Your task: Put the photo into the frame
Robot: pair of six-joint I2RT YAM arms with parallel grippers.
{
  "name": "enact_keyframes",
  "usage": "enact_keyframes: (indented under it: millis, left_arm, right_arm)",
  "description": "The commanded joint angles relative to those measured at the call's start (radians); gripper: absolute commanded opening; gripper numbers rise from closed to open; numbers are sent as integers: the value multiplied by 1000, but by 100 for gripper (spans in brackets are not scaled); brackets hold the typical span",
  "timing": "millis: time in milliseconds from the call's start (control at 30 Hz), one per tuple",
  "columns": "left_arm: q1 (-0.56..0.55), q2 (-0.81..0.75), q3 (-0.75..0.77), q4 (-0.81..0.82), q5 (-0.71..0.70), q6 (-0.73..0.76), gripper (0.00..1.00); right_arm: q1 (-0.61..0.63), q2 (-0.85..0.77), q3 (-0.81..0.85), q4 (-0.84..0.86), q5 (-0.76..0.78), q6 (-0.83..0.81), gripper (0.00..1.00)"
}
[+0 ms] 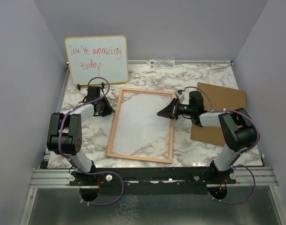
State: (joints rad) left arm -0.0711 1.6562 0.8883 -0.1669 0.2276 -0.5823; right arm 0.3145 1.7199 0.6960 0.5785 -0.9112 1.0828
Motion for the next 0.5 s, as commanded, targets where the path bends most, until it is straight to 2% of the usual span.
enact_keyframes:
  millis: [0, 67, 333, 467]
  left_arm:
    - [5, -8, 15, -23, -2, 10, 29]
    - [5, -9, 15, -25, -5, 12, 29]
    - [5, -10, 15, -25, -5, 12, 29]
    - [5, -10, 15, -26, -3, 12, 29]
  right_arm:
    - [5, -7, -29, 203, -69, 84, 3]
    - [5, 1, -37, 260, -75, 112, 3]
    - [6, 25, -26, 256, -75, 106, 3]
    - [9, 54, -32, 336, -82, 153, 3]
